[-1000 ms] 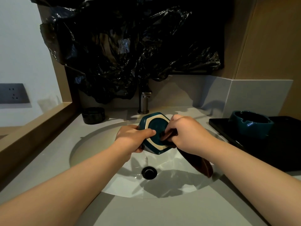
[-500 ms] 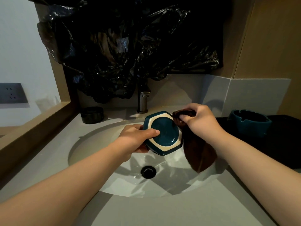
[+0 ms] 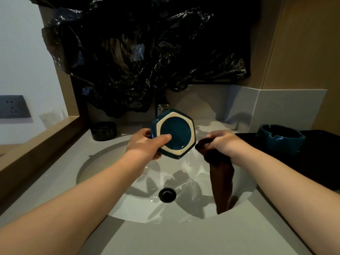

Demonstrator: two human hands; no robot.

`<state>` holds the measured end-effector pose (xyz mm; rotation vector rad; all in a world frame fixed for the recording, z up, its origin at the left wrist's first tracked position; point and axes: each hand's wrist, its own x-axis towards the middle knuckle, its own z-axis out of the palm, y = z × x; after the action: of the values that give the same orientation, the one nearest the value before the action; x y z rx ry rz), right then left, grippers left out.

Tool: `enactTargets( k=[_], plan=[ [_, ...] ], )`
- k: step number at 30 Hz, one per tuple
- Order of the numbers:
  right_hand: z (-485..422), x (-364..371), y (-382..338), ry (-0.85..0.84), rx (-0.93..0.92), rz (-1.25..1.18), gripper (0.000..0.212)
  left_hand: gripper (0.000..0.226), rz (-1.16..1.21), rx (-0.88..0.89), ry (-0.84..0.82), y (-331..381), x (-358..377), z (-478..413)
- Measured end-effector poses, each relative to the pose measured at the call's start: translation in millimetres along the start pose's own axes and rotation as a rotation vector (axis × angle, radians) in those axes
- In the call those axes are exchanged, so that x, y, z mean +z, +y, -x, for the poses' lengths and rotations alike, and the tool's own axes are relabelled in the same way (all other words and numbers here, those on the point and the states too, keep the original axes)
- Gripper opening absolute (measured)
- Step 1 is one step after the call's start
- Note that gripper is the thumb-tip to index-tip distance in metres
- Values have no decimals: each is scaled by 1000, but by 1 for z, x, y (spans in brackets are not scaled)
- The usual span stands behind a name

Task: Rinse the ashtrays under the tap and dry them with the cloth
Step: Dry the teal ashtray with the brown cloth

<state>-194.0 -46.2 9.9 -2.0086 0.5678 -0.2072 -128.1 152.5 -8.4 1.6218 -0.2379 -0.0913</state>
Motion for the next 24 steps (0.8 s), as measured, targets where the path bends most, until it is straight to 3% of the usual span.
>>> enactTargets(
  k=[3,7,9,10,13,15,19,24],
  plan=[
    [1,-14,-2,-2,190,-310,13,47,-466,364,104,3,-3,8],
    [0,-16,3,-105,272,-433,34,59,-1058,821,-65,2,-7,18],
    [-1,-12,4,-130,267,-452,34,74,-1185,1120,-112,-6,-6,12],
    [0,-10,3,-128,269,-456,32,78,-1160,1178,-112,-9,-7,10],
    [-4,-10,6,-46,299,-399,30,80,-1067,1252,-59,-12,-9,7],
    [-5,-11,7,-5,315,-337,41,79,-1053,1260,-8,-11,-11,6],
    [-1,-3,6,-191,342,-372,79,78,-1080,1268,-3,-12,-11,5],
    [9,8,-1,-375,304,-457,73,81,-1121,1222,-84,-13,-10,5]
  ],
)
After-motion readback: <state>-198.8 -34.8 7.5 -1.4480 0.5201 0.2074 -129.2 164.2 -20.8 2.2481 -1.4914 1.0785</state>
